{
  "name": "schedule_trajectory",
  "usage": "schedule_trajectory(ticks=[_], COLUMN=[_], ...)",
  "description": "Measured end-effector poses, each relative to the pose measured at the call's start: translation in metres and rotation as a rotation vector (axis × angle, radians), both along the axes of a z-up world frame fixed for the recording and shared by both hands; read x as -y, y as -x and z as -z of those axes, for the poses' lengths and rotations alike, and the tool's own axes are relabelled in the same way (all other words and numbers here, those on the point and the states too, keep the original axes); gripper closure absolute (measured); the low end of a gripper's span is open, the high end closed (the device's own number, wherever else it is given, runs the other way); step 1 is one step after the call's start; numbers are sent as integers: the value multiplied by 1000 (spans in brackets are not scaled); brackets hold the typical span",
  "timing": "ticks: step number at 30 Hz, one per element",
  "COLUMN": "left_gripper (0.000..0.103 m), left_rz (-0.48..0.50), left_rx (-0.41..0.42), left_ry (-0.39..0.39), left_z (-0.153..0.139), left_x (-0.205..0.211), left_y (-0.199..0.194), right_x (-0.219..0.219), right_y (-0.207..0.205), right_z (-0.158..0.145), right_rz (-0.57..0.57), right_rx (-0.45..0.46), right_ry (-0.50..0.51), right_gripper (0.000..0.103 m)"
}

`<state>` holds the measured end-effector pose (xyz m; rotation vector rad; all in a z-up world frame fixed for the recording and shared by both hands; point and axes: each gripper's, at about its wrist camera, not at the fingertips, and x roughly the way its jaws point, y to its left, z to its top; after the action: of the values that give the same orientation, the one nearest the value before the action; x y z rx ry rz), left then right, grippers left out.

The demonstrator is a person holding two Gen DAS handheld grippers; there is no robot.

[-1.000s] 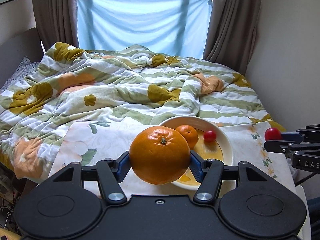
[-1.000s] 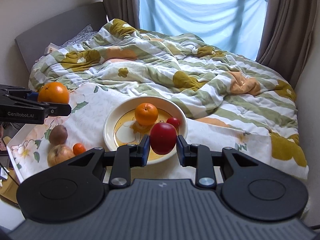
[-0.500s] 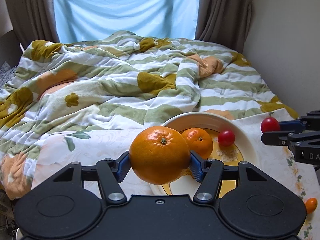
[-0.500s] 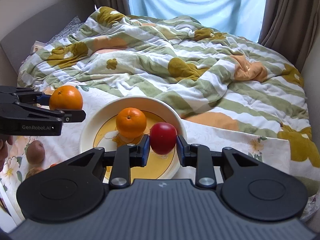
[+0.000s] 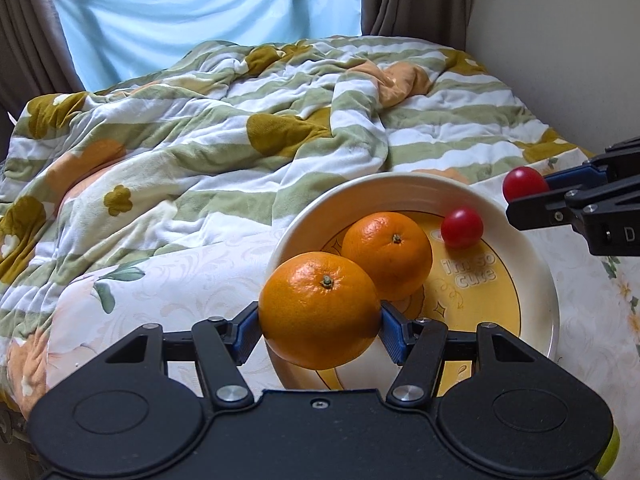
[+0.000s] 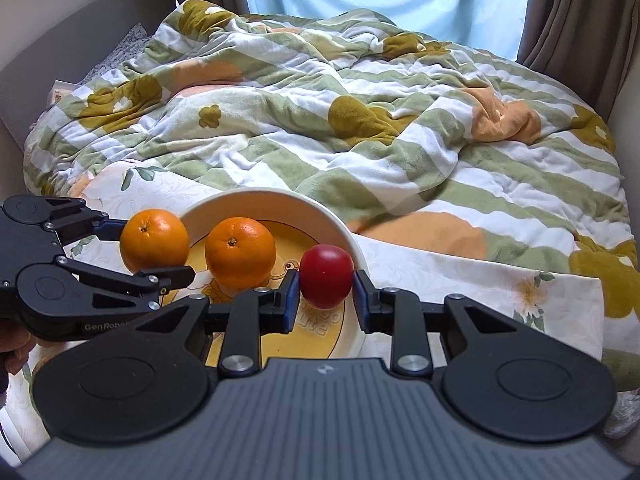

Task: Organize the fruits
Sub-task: 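Carry the orange and tomato over the white bowl with both grippers, then release the orange and tomato into the bowl by opening both grippers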

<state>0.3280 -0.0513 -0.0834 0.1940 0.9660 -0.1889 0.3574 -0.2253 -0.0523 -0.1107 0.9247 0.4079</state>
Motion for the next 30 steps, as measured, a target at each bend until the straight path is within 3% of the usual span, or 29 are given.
schedule_trajectory(ticks=[5, 7, 9, 14, 19, 30], left_gripper=[36, 17, 3, 3, 3, 3], left_rz=[21, 21, 25, 30, 2, -60], left_rx=[18, 43, 61, 84, 90, 82], left_ry=[-17, -16, -13, -29, 37, 45], left_z=[0, -4, -8, -21, -34, -44], left_x=[7, 8, 9, 9, -1, -17], left_y=[1, 3, 4, 16, 33, 52], right_x=[0, 0, 0, 0, 1, -11], right_y=[-2, -2, -2, -2, 1, 6], right_z=[2, 2, 2, 1, -1, 16], right_rz=[4, 3, 4, 3, 1, -45], right_rx=[-9, -12, -10, -11, -12, -23], right_ry=[1, 2, 2, -1, -11, 0], right_gripper=[59, 59, 60, 59, 59, 59])
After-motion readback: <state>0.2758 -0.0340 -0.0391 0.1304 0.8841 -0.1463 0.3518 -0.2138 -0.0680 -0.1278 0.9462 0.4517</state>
